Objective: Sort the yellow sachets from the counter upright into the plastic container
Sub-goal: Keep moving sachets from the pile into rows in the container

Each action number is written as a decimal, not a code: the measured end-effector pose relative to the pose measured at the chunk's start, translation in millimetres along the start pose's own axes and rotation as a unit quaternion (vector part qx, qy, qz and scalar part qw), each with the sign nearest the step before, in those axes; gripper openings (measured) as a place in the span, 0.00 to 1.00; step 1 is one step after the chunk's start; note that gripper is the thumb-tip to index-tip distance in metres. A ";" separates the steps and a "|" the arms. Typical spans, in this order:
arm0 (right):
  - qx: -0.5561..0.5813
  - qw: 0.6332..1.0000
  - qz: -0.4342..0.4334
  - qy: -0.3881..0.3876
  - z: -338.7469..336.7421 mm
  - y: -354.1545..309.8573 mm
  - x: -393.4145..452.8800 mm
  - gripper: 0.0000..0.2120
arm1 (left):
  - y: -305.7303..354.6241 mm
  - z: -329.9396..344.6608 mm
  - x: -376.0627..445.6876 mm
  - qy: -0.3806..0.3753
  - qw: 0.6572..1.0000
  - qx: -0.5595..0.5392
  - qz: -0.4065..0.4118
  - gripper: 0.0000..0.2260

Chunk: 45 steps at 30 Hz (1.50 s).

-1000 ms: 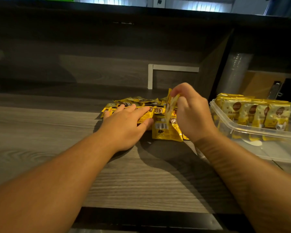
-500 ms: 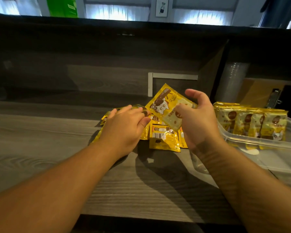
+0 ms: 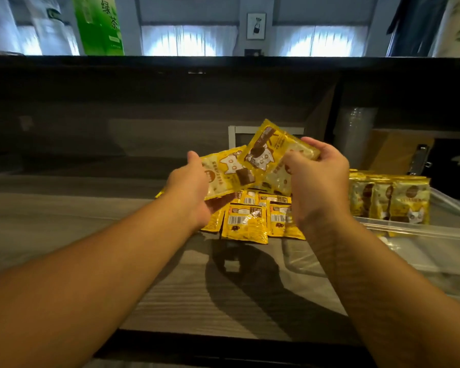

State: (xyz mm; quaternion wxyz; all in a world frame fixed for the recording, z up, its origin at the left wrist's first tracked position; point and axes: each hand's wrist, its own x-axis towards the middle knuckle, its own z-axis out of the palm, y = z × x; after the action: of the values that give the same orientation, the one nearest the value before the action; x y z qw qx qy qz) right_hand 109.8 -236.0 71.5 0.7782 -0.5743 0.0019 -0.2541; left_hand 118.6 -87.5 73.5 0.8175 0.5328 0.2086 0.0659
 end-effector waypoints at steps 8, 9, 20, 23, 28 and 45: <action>-0.039 0.993 -0.112 0.015 -62.8 -53.7 31.7 0.08 | -3.1 52.0 -33.8 -0.163 0.983 0.072 0.035 0.15; -0.053 0.991 -0.126 0.012 -73.8 -58.4 36.5 0.08 | -4.5 59.5 -36.7 -0.177 0.977 0.103 0.060 0.16; -0.362 0.914 -0.183 0.018 -164.3 -82.5 77.3 0.17 | -30.6 126.2 -52.5 -0.259 0.864 0.342 0.265 0.17; -0.443 0.881 -0.166 -0.004 -176.4 -86.2 83.2 0.20 | -34.4 136.8 -53.9 -0.250 0.842 0.372 0.299 0.15; -0.604 0.773 -0.155 -0.115 -184.2 -88.3 82.1 0.20 | -43.0 151.6 -51.9 -0.245 0.778 0.441 0.375 0.13; -0.610 0.739 -0.183 -0.219 -170.9 -72.4 77.9 0.13 | -53.4 152.8 -31.3 -0.201 0.556 0.639 0.492 0.15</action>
State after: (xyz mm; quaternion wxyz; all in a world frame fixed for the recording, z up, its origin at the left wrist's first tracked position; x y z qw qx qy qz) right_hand 98.8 -434.8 100.7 0.1793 -0.9552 -0.1193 -0.2028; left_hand 147.1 -249.3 86.8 0.1234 0.9347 -0.2680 0.1983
